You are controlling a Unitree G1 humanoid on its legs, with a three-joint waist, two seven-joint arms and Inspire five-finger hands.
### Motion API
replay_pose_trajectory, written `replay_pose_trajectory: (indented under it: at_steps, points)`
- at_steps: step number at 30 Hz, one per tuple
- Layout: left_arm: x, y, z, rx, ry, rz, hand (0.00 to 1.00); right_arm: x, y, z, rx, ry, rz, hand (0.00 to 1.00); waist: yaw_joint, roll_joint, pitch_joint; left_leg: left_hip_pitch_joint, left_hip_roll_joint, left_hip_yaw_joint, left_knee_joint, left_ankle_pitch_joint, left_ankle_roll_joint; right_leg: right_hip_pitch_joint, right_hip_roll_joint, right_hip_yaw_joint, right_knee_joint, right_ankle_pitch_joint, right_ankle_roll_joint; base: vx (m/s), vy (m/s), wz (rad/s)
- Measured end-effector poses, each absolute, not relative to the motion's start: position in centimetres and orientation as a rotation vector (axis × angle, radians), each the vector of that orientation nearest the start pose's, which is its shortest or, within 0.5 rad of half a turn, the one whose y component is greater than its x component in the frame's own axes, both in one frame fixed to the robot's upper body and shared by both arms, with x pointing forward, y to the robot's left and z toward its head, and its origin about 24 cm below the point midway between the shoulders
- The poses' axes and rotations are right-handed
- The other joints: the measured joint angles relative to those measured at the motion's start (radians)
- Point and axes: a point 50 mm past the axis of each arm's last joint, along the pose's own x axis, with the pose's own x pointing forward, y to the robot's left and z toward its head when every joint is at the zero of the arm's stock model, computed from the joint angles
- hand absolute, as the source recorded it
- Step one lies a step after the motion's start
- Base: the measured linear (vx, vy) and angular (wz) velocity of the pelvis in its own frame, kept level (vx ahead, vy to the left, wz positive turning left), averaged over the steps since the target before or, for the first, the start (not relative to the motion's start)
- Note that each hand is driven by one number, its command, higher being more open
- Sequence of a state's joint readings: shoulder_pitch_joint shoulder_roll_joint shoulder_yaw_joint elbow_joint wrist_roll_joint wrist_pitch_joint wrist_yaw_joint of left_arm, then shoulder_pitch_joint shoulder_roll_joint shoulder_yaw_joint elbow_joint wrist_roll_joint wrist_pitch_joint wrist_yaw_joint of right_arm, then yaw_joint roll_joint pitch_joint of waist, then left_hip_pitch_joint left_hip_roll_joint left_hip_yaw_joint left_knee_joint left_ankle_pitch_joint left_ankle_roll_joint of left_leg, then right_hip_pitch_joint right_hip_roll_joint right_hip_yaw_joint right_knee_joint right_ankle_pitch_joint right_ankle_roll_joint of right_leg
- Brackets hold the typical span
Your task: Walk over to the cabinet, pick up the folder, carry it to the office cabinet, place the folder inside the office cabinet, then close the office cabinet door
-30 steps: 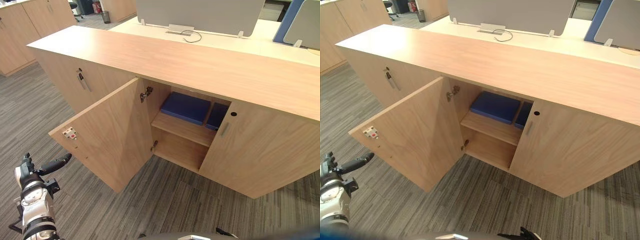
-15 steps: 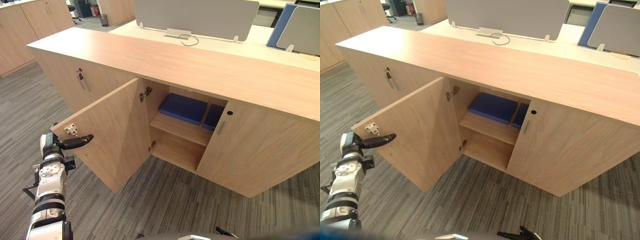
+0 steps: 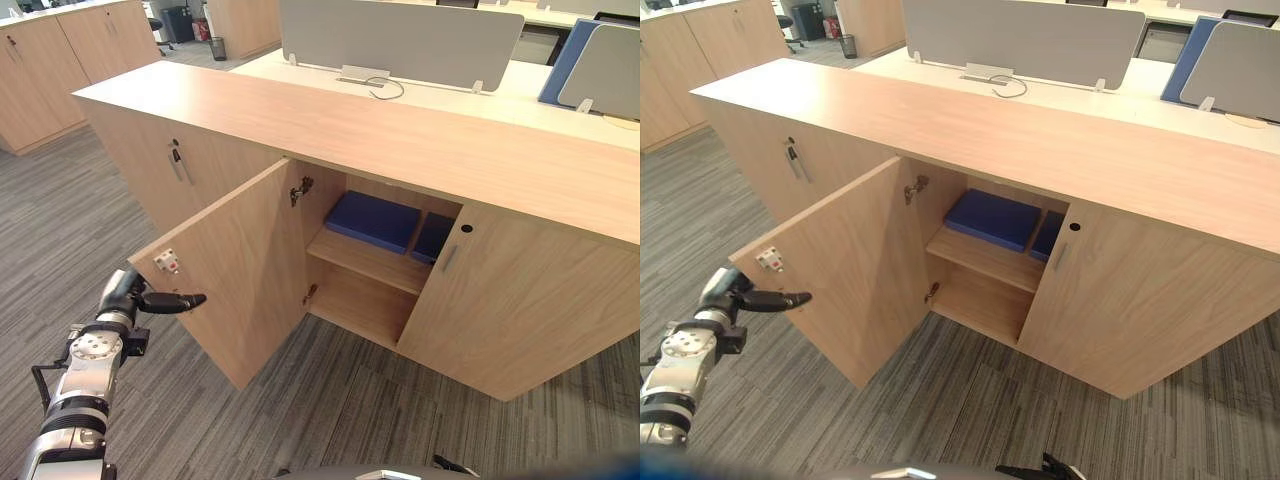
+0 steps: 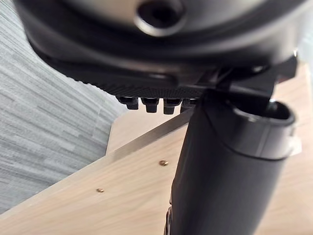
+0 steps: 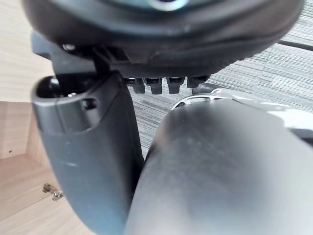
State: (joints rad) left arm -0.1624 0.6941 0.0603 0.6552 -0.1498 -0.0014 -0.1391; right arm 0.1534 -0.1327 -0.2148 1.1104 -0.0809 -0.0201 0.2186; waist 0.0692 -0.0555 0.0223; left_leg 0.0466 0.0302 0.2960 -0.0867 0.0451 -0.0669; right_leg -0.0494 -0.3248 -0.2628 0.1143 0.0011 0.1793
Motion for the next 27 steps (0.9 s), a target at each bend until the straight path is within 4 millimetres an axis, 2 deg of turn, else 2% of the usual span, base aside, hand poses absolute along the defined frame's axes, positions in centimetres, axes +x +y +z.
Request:
replay_pose_trajectory:
  at_steps: [2,5,7,8,9,10,12,13,15,16,17,19,21,24,26,27]
  points:
    - [24.0,34.1,1.1,0.509,0.495,0.064,1.0,5.0,-21.8,-16.7,0.062,1.234,-0.062,1.0,0.012,0.001,0.0,0.0,0.0,0.001,0.0,0.0,0.0,0.002,-0.019,-0.061,0.007,0.003,-0.005,0.0,0.0,0.0]
    - [22.9,30.6,-1.5,0.586,0.608,-0.242,1.0,5.0,-22.2,-16.7,0.043,1.249,-0.051,1.0,0.021,0.004,-0.003,-0.007,-0.002,-0.004,0.0,0.0,0.0,0.002,-0.026,-0.087,0.007,0.009,-0.003,0.02,0.009,0.07]
    - [21.8,26.3,-3.4,0.636,0.664,-0.546,1.0,5.8,-22.2,-16.6,-0.006,1.245,-0.005,1.0,0.01,0.01,-0.004,-0.007,-0.005,-0.004,0.0,-0.001,0.0,0.002,-0.03,-0.09,0.006,0.013,0.003,0.02,0.01,-0.01]
    - [21.6,25.0,-3.7,0.642,0.659,-0.62,1.0,6.1,-22.1,-16.6,-0.008,1.243,0.002,1.0,0.005,0.01,-0.004,-0.008,-0.005,-0.004,0.0,-0.001,0.001,0.002,-0.03,-0.091,0.006,0.013,0.003,0.04,0.017,-0.03]
    - [21.4,22.0,-4.0,0.651,0.623,-0.753,1.0,6.4,-21.9,-16.7,-0.018,1.247,0.024,1.0,-0.005,0.009,-0.005,-0.008,-0.004,-0.003,0.0,0.001,0.006,0.001,-0.029,-0.096,0.004,0.018,0.002,0.06,0.017,-0.05]
    - [21.3,20.6,-4.0,0.647,0.592,-0.801,1.0,6.6,-21.7,-16.7,-0.018,1.248,0.032,1.0,-0.011,0.008,-0.006,-0.008,-0.004,-0.003,0.0,0.001,0.006,0.001,-0.028,-0.101,0.003,0.022,0.002,0.08,0.017,-0.08]
    - [20.9,13.9,-3.2,0.628,0.447,-1.063,1.0,7.1,-21.6,-16.7,-0.027,1.243,0.047,1.0,-0.036,0.01,-0.008,-0.009,-0.001,0.003,0.0,-0.001,0.006,-0.003,-0.025,-0.143,0.001,0.043,-0.007,0.07,0.015,-0.14]
    - [20.6,12.0,-2.7,0.615,0.393,-1.131,1.0,7.2,-21.5,-16.7,-0.026,1.241,0.048,1.0,-0.041,0.011,-0.008,-0.009,0.001,0.007,0.0,-0.002,0.006,-0.006,-0.024,-0.156,0.002,0.049,-0.012,0.06,0.012,-0.23]
    - [19.3,5.2,0.4,0.508,0.133,-1.33,1.0,7.7,-21.4,-16.6,-0.025,1.234,0.052,1.0,-0.063,0.013,-0.011,-0.008,0.006,0.026,0.001,-0.003,0.007,-0.017,-0.024,-0.201,0.001,0.072,-0.032,0.06,0.02,-0.32]
    - [19.2,3.0,2.5,0.482,-0.003,-1.383,1.0,7.8,-21.4,-16.6,-0.02,1.231,0.048,1.0,-0.076,0.014,-0.012,-0.008,0.006,0.028,0.003,-0.004,0.007,-0.017,-0.025,-0.218,0.0,0.081,-0.035,0.04,0.026,-0.22]
    - [19.2,2.6,3.0,0.482,-0.034,-1.39,1.0,7.8,-21.4,-16.6,-0.02,1.231,0.048,1.0,-0.078,0.015,-0.012,-0.008,0.007,0.029,0.004,-0.005,0.009,-0.017,-0.025,-0.223,0.0,0.082,-0.035,0.02,0.029,-0.09]
    - [20.1,0.8,6.9,0.505,-0.256,-1.405,1.0,7.3,-21.8,-16.7,-0.024,1.245,0.039,1.0,-0.077,0.027,-0.023,-0.008,0.011,0.028,0.02,-0.02,0.015,-0.007,-0.026,-0.255,0.0,0.088,-0.041,0.0,0.031,0.02]
    - [20.7,0.4,7.8,0.499,-0.3,-1.378,1.0,6.9,-22.1,-16.7,-0.029,1.252,0.031,1.0,-0.077,0.038,-0.033,-0.008,0.014,0.025,0.029,-0.033,0.015,0.0,-0.026,-0.271,-0.001,0.088,-0.041,0.0,0.011,0.04]
    - [20.9,0.2,7.5,0.469,-0.284,-1.338,1.0,6.6,-22.6,-16.6,-0.038,1.26,0.021,1.0,-0.077,0.052,-0.04,-0.015,0.02,0.03,0.048,-0.048,0.013,0.002,-0.021,-0.283,-0.016,0.087,-0.041,-0.01,0.002,-0.06]
    - [21.0,0.2,6.0,0.411,-0.204,-1.325,1.0,6.6,-22.6,-16.6,-0.037,1.259,0.021,1.0,-0.078,0.055,-0.042,-0.012,0.028,0.047,0.051,-0.05,0.01,0.003,-0.008,-0.28,-0.033,0.087,-0.041,-0.02,-0.016,-0.24]
    - [21.1,0.6,4.3,0.323,-0.096,-1.292,1.0,6.7,-22.4,-16.6,-0.035,1.256,0.023,1.0,-0.087,0.058,-0.042,-0.003,0.038,0.059,0.051,-0.049,0.009,0.01,0.005,-0.272,-0.043,0.088,-0.043,0.0,-0.044,-0.33]
